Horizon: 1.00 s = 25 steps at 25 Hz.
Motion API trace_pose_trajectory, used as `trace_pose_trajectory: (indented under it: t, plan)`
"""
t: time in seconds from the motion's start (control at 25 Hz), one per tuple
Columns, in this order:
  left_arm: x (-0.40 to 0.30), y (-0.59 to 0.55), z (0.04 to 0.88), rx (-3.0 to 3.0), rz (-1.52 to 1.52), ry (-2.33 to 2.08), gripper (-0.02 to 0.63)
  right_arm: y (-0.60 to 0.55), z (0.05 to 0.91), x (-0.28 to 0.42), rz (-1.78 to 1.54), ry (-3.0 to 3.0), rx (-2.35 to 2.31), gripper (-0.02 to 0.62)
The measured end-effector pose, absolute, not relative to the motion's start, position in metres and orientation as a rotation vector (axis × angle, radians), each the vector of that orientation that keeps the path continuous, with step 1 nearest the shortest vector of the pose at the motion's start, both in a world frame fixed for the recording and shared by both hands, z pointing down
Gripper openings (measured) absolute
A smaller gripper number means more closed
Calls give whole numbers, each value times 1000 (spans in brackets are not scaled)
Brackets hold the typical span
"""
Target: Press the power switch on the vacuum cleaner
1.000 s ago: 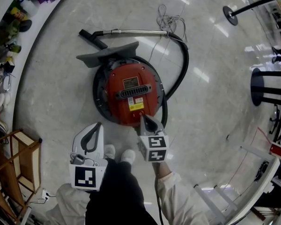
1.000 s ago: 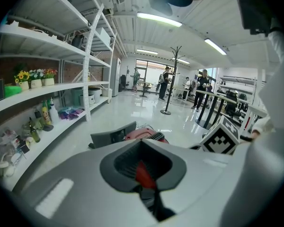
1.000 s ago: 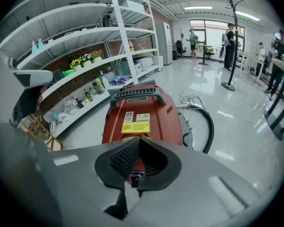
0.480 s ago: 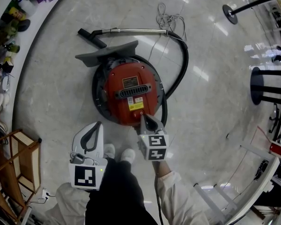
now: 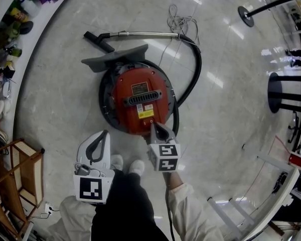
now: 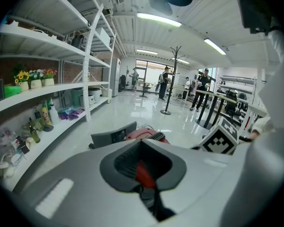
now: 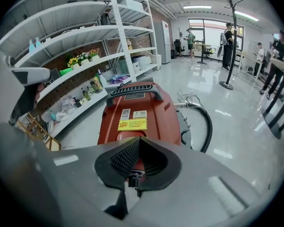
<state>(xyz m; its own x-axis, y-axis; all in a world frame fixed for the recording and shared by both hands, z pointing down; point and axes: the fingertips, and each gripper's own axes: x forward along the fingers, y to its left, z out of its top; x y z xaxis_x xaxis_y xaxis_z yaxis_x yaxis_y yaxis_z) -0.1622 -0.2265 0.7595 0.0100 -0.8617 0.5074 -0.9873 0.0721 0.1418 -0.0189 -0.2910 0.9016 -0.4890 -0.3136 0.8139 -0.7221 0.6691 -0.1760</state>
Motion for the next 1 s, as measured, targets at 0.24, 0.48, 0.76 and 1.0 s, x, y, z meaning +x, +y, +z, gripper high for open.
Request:
trace_pose_trajectory:
  t: [0.24, 0.48, 0.76, 1.0]
  plan:
    - [-160, -226, 759, 1830, 354, -1892, 0, -291, 901, -19, 658, -2090, 794, 2]
    - [-159, -227, 759, 1831, 356, -1894, 0, -291, 902, -20, 662, -2092, 785, 2]
    - [-161, -226, 750, 1833, 367, -1906, 0, -298, 871, -26, 664, -2171, 807, 2]
    - [-159, -232, 712, 1875, 397, -1940, 0, -311, 805, -27, 636, -2265, 832, 2]
